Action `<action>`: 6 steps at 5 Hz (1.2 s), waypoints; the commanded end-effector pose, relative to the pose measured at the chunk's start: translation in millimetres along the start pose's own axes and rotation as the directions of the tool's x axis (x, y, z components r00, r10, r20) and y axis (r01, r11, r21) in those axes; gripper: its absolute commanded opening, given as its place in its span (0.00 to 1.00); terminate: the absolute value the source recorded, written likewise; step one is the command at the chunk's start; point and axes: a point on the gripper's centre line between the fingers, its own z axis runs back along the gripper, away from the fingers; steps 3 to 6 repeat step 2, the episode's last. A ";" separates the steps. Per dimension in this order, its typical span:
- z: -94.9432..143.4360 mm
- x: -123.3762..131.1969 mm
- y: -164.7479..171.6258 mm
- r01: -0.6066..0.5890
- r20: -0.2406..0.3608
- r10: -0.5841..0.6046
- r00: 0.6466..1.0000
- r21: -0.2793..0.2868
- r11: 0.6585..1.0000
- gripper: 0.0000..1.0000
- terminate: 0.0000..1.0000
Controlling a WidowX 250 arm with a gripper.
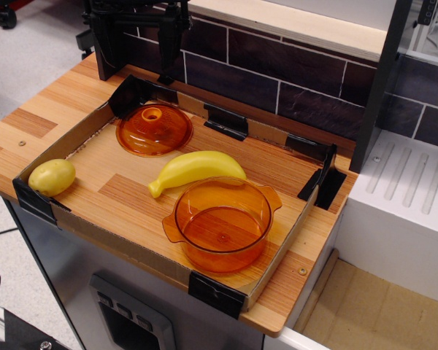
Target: Take lid off pot
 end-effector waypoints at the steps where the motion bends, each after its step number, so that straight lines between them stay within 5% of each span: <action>1: 27.9 -0.7 5.1 0.017 0.078 -0.017 0.997 0.002 1.000 1.00 0.00; 2: 27.9 -0.7 5.1 0.017 0.078 -0.017 0.997 0.002 1.000 1.00 1.00; 6: 27.9 -0.7 5.1 0.017 0.078 -0.017 0.997 0.002 1.000 1.00 1.00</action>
